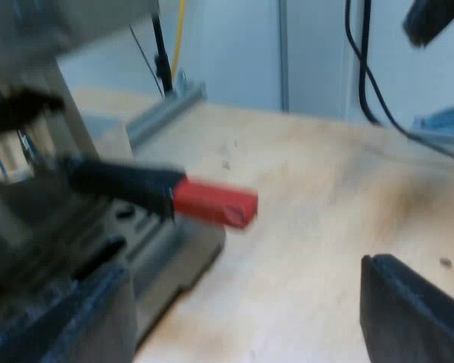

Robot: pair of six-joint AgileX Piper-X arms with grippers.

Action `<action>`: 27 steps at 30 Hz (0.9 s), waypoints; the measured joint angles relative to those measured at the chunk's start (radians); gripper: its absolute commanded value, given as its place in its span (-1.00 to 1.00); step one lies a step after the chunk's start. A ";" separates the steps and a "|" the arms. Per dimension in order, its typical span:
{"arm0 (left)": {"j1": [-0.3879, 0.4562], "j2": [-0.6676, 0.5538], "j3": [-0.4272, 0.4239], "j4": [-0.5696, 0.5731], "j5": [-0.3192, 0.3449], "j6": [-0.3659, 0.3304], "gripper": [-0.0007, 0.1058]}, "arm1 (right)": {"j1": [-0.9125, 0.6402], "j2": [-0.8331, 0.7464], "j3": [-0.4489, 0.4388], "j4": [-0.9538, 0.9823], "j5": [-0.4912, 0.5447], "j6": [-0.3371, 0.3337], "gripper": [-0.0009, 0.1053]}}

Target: Grind coffee beans and then tamp

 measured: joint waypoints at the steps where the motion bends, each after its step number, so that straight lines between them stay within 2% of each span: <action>1: 0.000 0.000 0.003 0.000 0.007 -0.004 0.21 | 0.006 0.000 0.003 -0.009 0.011 0.005 0.34; 7: 0.000 0.000 0.036 -0.002 0.025 -0.006 0.21 | 0.118 0.001 0.062 -0.106 0.099 0.057 0.34; 16: 0.000 0.000 0.055 -0.002 0.025 -0.006 0.21 | 0.309 0.014 0.138 -0.235 0.299 0.116 0.34; 23: 0.000 0.000 0.055 -0.003 0.026 -0.006 0.21 | 0.466 0.080 0.189 -0.366 0.498 0.181 0.33; 27: 0.000 0.000 0.055 -0.003 0.027 -0.006 0.21 | 0.524 0.132 0.210 -0.433 0.551 0.231 0.33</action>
